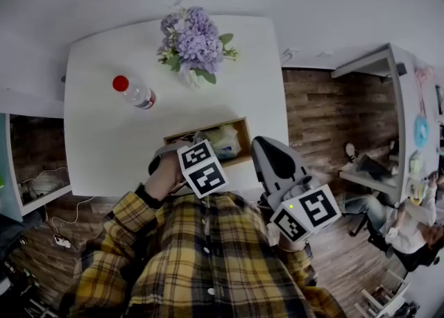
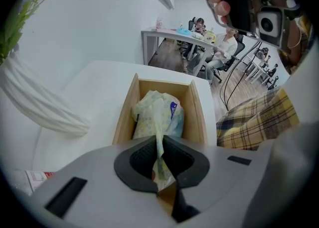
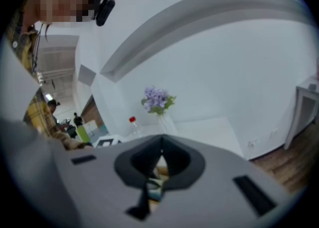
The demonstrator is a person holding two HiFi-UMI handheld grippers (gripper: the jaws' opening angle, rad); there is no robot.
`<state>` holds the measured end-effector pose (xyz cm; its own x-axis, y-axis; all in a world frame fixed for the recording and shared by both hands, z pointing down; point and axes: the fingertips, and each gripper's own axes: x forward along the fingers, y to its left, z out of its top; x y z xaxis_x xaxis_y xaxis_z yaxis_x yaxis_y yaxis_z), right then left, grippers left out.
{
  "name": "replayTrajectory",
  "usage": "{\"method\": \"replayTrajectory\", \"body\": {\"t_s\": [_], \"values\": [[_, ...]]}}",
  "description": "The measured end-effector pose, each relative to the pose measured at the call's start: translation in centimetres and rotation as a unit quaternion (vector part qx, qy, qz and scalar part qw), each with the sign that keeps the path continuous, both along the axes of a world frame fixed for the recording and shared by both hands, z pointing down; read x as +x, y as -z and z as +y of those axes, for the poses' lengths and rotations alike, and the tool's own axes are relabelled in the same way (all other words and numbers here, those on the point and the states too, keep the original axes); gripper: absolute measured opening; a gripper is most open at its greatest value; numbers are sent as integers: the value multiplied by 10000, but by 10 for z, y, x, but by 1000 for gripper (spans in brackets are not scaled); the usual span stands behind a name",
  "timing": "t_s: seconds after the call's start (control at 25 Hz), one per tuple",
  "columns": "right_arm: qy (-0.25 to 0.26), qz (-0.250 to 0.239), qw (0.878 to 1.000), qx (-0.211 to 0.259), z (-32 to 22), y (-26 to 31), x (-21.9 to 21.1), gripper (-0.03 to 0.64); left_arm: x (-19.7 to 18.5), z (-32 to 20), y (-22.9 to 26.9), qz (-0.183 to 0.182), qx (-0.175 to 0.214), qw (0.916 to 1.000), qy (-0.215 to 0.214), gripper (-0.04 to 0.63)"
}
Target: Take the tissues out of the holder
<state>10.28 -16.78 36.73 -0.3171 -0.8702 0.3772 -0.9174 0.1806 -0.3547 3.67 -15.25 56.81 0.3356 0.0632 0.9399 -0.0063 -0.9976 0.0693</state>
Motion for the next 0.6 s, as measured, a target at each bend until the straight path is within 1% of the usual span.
{"method": "replayTrajectory", "body": {"t_s": [0.12,0.32,0.48,0.6], "values": [[41,43,10000,-11,1,1,-2,12,-1,0,14,139,68,9999,22,31],[162,179,9997,4,-3,3,-2,12,-5,-5,42,450,358,9982,162,31],[253,322,9992,13,-9,7,-3,12,-7,-11,65,792,507,9949,361,31],[305,388,9988,36,-13,11,-6,12,-9,-12,81,1093,563,9909,550,31]]}}
